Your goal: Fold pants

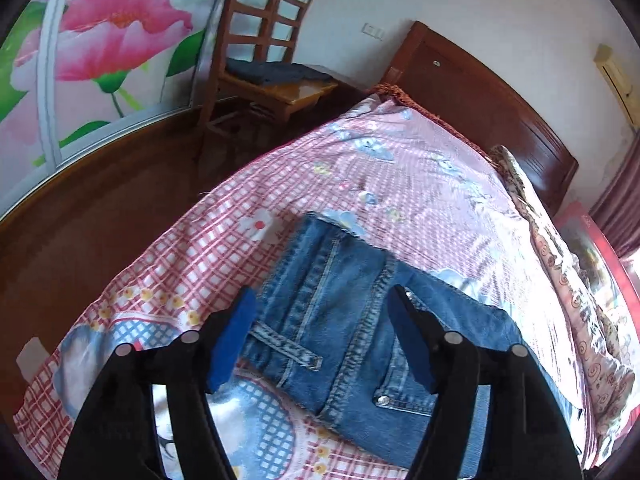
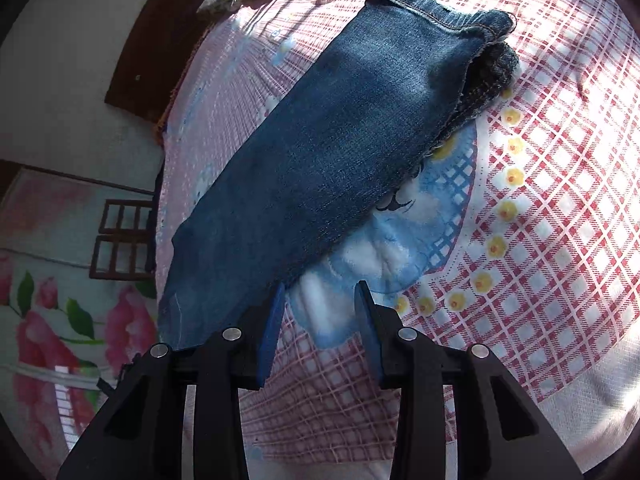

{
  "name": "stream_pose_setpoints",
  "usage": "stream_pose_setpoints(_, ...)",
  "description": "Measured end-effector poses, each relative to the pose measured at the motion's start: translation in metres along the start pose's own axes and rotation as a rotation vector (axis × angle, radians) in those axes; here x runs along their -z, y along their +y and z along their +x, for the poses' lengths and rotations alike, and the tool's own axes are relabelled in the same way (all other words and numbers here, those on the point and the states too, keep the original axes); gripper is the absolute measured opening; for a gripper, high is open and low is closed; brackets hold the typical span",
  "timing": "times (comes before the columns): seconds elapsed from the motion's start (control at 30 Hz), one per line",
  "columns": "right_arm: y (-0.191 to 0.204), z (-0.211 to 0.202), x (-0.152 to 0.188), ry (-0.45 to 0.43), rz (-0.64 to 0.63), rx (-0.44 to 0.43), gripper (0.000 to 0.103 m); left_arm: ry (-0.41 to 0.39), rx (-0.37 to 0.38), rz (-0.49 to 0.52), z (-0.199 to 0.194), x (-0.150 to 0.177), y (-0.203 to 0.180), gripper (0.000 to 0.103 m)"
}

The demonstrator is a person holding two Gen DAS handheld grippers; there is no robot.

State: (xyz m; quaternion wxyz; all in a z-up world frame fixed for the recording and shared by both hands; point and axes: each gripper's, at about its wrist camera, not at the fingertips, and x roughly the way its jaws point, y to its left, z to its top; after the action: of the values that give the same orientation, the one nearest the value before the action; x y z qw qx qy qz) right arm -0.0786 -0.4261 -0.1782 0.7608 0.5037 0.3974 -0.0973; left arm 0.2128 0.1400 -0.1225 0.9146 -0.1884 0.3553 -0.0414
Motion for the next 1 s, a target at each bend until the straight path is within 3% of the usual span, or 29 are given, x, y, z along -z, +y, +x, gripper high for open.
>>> stream_pose_setpoints(0.13, 0.015, 0.006, 0.004, 0.018, -0.045, 0.0, 0.036, -0.01, 0.129, 0.171, 0.012, -0.009, -0.063, 0.095)
stream_pose_setpoints(0.27, 0.023, 0.01, 0.006, 0.039, -0.072, 0.007, 0.036, 0.053, 0.24, 0.226, 0.04, -0.01, -0.097, 0.097)
stream_pose_setpoints(0.4, 0.025, 0.012, 0.005, 0.051, -0.081, 0.02, 0.036, 0.177, 0.273, 0.221, 0.08, -0.009, -0.11, 0.097)
stream_pose_setpoints(0.57, 0.021, 0.012, 0.003, 0.051, -0.066, 0.032, 0.036, 0.28, 0.175, 0.169, 0.126, -0.008, -0.097, 0.096)
stream_pose_setpoints(0.63, 0.019, 0.011, 0.002, 0.049, -0.062, 0.039, 0.036, 0.302, 0.18, 0.124, 0.139, -0.012, -0.085, 0.096)
stream_pose_setpoints(0.67, 0.018, 0.01, 0.001, 0.046, -0.059, 0.046, 0.04, 0.316, 0.183, 0.122, 0.143, -0.012, -0.084, 0.097)
stream_pose_setpoints(0.73, 0.013, 0.006, 0.0, 0.032, -0.05, 0.058, 0.061, 0.33, 0.144, 0.187, 0.144, -0.008, -0.095, 0.099)
stream_pose_setpoints(0.9, 0.006, -0.008, 0.002, -0.013, -0.012, 0.03, 0.061, 0.298, 0.027, 0.278, 0.12, -0.001, -0.112, 0.098)
stream_pose_setpoints(1.0, -0.009, -0.023, -0.001, -0.079, 0.053, 0.009, 0.061, 0.237, 0.082, 0.257, 0.076, 0.002, -0.109, 0.099)
